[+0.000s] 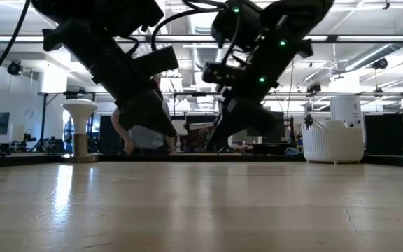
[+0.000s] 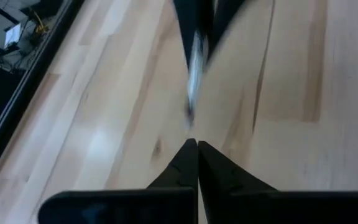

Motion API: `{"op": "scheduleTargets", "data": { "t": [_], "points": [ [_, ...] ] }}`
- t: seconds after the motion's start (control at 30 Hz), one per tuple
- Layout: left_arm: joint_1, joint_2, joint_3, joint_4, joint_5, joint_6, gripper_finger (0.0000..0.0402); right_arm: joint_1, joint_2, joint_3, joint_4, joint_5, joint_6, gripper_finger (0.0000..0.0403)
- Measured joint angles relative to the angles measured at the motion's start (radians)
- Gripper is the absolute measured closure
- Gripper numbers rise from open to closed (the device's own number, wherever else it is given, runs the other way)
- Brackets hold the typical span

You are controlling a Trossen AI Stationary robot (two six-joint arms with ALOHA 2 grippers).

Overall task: Put items in baskets/containers
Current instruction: Put the black eyeshadow brush into the white organizer

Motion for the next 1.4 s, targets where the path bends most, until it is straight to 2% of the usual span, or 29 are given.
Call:
{"op": "scheduleTargets", "data": {
  "t": [0.2, 0.3, 0.43, 0.67, 0.73, 0.8, 0.87, 1.1, 1.2, 1.4],
  "points": [
    [0.0, -0.038, -0.01, -0.02, -0.011, -0.02, 0.0364, -0.003, -0.146, -0.19, 0.158, 0.004, 0.017, 0.0393],
    [0.006, -0.067, -0.056, 0.058, -0.017, -0.01, 0.0353, -0.005, -0.246, -0.309, 0.274, 0.003, 0.013, 0.0393],
    [0.03, -0.104, -0.171, 0.353, 0.022, 0.085, 0.0351, -0.013, -0.41, -0.452, 0.423, 0.003, 0.004, 0.0394],
    [0.152, -0.11, -0.411, 0.976, 0.366, 0.127, 0.0351, -0.031, -0.734, -0.696, 0.641, 0.047, -0.011, 0.0394],
    [0.183, -0.094, -0.464, 1.123, 0.43, 0.112, 0.0351, -0.042, -0.823, -0.769, 0.694, 0.09, -0.029, 0.0394],
    [0.207, -0.082, -0.505, 1.205, 0.451, 0.101, 0.0351, -0.061, -0.91, -0.843, 0.768, 0.133, -0.047, 0.0394],
    [0.224, -0.08, -0.53, 1.248, 0.455, 0.097, 0.0351, -0.093, -0.989, -0.914, 0.86, 0.167, -0.068, 0.0394],
    [0.241, -0.079, -0.543, 1.245, 0.458, 0.081, 0.0351, -0.259, -1.198, -1.112, 1.11, 0.262, -0.124, 0.0394],
    [0.241, -0.079, -0.541, 1.241, 0.458, 0.08, 0.0351, -0.34, -1.262, -1.115, 1.074, 0.31, -0.133, 0.0394],
    [0.241, -0.079, -0.541, 1.231, 0.462, 0.078, 0.0351, -0.487, -1.308, -1.115, 1.062, 0.271, -0.125, 0.0394]
  ]
}}
